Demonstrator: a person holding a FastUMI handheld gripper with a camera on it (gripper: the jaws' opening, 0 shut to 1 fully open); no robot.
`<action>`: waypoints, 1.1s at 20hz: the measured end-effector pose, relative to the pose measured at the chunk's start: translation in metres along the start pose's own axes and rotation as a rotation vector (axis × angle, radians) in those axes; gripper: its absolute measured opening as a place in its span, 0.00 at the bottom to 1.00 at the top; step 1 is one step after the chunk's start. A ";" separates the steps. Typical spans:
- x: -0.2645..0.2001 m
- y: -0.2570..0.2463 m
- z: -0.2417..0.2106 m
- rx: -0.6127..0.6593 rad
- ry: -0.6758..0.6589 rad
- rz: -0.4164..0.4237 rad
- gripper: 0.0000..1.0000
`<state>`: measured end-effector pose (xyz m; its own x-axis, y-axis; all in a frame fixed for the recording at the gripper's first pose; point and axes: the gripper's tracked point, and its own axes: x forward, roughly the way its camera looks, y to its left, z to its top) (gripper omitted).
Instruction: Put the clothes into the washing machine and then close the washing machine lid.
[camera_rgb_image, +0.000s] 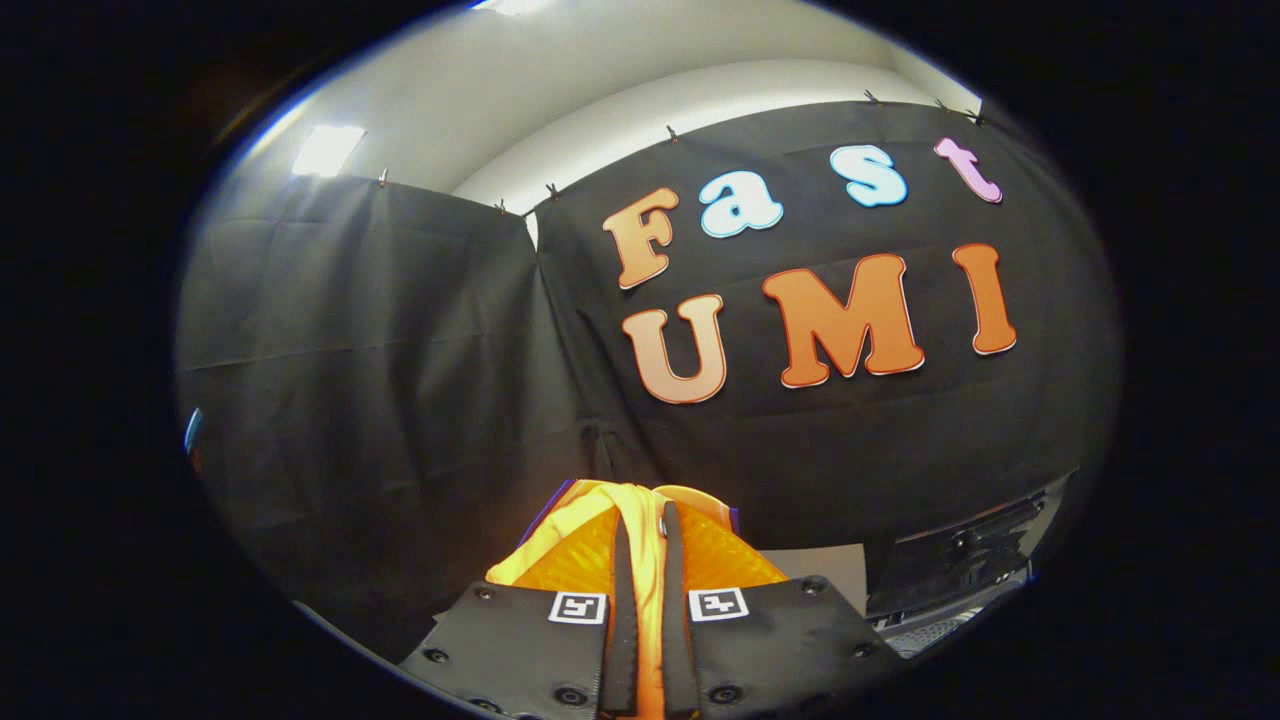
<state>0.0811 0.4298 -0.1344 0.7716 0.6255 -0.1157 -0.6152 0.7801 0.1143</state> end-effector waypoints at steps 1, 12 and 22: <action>-0.003 -0.008 0.009 0.004 -0.014 0.002 0.17; -0.064 -0.124 0.065 -0.023 -0.109 -0.088 0.17; -0.106 -0.248 0.065 -0.013 -0.108 -0.230 0.17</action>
<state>0.1619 0.1688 -0.0868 0.9038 0.4267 -0.0313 -0.4230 0.9022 0.0845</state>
